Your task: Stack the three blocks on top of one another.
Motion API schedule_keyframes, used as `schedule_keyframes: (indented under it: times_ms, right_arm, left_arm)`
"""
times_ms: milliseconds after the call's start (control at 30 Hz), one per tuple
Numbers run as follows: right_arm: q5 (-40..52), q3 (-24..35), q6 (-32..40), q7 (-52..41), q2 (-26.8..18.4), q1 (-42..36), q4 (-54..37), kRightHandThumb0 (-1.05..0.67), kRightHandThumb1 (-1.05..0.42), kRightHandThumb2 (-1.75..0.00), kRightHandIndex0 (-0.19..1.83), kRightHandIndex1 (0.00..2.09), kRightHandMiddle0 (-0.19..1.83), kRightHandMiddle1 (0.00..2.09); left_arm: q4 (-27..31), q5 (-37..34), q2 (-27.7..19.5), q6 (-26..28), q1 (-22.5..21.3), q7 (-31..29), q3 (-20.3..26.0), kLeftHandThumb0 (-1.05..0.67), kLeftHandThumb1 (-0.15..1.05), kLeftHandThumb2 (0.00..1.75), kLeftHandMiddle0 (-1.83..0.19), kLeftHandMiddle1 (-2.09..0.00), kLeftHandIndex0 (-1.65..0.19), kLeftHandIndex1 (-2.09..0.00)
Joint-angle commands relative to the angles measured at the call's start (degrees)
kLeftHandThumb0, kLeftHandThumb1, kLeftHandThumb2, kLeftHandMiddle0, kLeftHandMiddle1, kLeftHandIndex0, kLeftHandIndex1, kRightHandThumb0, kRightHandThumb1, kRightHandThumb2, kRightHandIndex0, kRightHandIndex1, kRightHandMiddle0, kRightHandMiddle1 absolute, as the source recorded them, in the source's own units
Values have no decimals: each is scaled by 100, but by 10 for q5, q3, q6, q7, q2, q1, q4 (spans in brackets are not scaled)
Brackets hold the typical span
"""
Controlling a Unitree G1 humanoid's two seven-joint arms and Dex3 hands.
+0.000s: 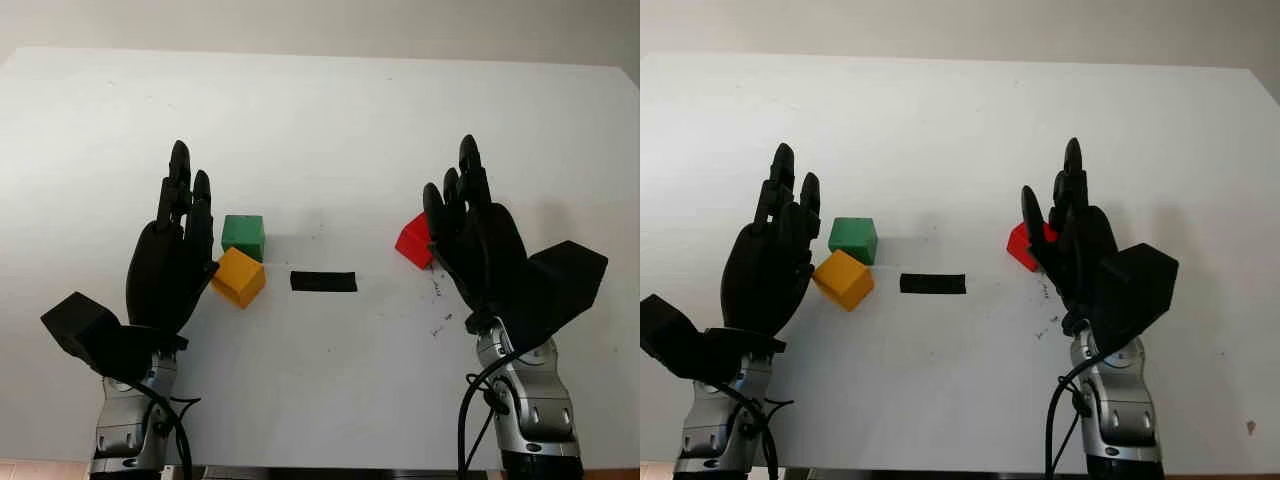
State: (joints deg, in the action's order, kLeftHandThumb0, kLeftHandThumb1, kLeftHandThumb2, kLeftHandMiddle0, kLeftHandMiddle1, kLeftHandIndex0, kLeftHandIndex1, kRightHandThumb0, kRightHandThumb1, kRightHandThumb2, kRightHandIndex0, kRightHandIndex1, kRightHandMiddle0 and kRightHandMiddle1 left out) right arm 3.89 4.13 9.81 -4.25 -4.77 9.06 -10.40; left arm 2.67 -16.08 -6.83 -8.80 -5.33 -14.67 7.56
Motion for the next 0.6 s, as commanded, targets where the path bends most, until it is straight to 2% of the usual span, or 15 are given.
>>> schedule_keyframes:
  times_ms: [0,333,400,467,567]
  right_arm:
    - [3,0,-3,0,-1,-4,-6,-62,-105,-52,-19,0,-19,0]
    - [-1,4,-6,-9,-14,1,-1,-61,-105,-51,-19,0,-19,0]
    - [3,16,-9,-26,-36,12,-2,-60,-105,-49,-19,0,-19,0]
    - [-12,31,-36,-52,-87,42,12,-62,-105,-44,-18,1,-16,2]
    - [-19,48,-53,-119,-180,95,33,-71,-105,-23,-18,2,-8,6]
  left_arm:
    - [5,1,1,-2,3,-1,0,-73,105,62,19,0,19,0]
    - [-3,1,2,-5,-2,-4,0,-73,105,62,19,0,19,0]
    - [-2,0,3,-6,-1,-5,0,-72,105,62,19,0,19,0]
    - [-4,2,2,-7,-3,-5,-1,-73,105,62,19,0,19,0]
    - [-12,2,2,-13,-8,-8,0,-73,105,62,19,0,19,0]
